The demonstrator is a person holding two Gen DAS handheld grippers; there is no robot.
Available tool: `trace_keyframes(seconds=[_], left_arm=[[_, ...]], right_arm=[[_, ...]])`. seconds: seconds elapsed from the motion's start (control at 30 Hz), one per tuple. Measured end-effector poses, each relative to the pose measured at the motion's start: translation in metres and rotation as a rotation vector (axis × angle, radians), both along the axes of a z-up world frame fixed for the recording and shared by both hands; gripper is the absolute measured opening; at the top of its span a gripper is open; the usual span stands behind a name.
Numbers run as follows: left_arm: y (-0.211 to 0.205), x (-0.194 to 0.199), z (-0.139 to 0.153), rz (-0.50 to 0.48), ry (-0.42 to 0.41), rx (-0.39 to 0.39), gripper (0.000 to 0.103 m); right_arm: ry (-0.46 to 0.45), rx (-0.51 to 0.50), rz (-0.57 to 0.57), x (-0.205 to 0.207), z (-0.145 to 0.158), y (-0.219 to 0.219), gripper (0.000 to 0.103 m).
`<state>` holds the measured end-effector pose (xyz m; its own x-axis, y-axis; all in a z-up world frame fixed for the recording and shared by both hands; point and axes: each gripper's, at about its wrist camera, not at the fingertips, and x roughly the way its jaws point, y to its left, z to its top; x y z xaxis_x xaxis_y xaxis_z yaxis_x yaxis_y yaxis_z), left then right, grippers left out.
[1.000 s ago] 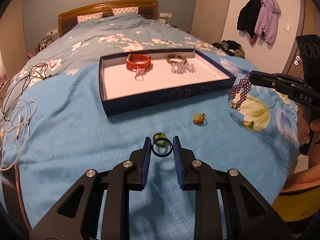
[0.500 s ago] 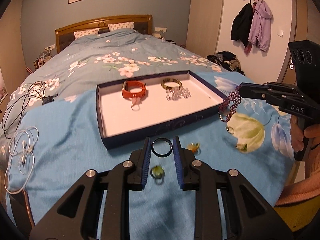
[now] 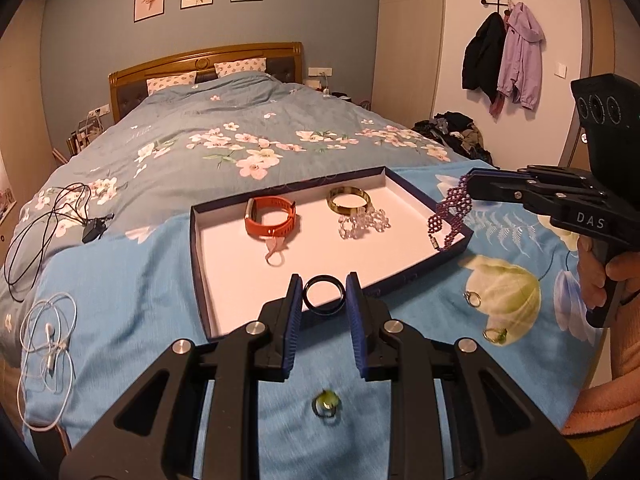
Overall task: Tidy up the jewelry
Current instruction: 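Carry the purple bracelet with the right gripper into the box while the left gripper carries the hair tie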
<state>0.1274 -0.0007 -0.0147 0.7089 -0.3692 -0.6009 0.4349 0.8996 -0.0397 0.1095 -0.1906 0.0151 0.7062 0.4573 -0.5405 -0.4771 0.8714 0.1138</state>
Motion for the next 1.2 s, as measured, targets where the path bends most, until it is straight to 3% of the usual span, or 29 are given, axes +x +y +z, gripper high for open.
trace_keyframes(seconds=[0.33,1.2], left_arm=[[-0.007,0.025,-0.004,-0.002,0.007,0.011,0.022],[-0.021,0.084,-0.029,0.024,0.075,0.038,0.022]], right_arm=[[0.051,0.048,0.001,0.032,-0.008,0.0,0.005],[0.155,0.064,0.004,0.084,-0.036,0.013,0.005]])
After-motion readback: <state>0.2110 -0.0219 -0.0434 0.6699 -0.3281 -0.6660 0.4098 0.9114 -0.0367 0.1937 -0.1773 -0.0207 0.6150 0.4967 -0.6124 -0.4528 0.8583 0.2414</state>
